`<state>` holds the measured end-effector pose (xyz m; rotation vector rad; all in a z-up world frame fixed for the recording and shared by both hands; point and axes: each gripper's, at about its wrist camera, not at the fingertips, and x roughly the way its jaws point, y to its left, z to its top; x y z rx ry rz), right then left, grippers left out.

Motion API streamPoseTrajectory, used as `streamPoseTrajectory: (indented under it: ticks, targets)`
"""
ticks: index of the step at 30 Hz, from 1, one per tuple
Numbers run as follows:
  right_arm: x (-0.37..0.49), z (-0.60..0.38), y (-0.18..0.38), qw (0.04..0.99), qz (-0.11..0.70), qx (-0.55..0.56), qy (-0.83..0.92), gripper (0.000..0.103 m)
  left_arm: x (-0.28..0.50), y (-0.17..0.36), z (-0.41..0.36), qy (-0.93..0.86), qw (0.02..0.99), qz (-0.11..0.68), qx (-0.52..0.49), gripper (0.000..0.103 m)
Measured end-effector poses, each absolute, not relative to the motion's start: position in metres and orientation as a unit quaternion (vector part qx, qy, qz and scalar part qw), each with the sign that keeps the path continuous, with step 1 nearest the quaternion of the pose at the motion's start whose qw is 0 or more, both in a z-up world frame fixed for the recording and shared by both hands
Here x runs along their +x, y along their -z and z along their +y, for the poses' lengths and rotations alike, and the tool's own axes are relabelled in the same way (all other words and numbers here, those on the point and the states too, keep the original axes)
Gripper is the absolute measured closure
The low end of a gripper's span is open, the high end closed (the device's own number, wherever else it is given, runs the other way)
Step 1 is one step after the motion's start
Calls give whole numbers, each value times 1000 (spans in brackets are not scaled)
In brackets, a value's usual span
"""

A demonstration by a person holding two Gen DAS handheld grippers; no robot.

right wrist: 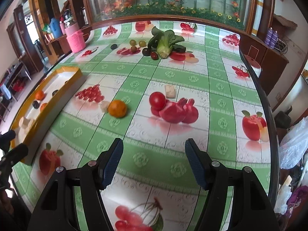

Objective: Organize fruits
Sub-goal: 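Move the right tool toward the red tomato on the table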

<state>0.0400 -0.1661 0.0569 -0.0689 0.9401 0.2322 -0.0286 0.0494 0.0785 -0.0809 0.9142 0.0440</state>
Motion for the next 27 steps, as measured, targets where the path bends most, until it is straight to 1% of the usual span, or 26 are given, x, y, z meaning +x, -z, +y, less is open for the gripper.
streamPoseTrajectory:
  ticks: [8,15,16,17,18,19,20,23,27]
  targets:
    - [91,-170,-44,884,455,-9,-104,37,-23,-73,40,-12,891,452,-36,9]
    - [116,-149,-30,889,441,-57,-112,38,-14,-65,33,-4,884,467,-29,9]
    - [119,-147,-27,887,443,-59,-113,41,-13,-65,31,-2,883,468,-28,9]
    - [121,-147,-24,886,445,-57,-115,50,-10,-64,29,1,882,470,-27,9]
    - [123,-146,-21,884,449,-55,-120,57,-8,-63,27,4,881,472,-25,9]
    - [125,-146,-19,881,454,-51,-125,68,-4,-62,25,7,881,473,-24,9]
    - [127,-145,-16,878,459,-50,-127,74,-1,-61,22,10,880,475,-22,9]
    - [125,-146,-15,881,455,-53,-120,74,13,-58,11,27,877,479,-18,9]
    - [115,-161,-21,885,450,-30,-116,74,39,-50,-4,49,872,487,-25,9]
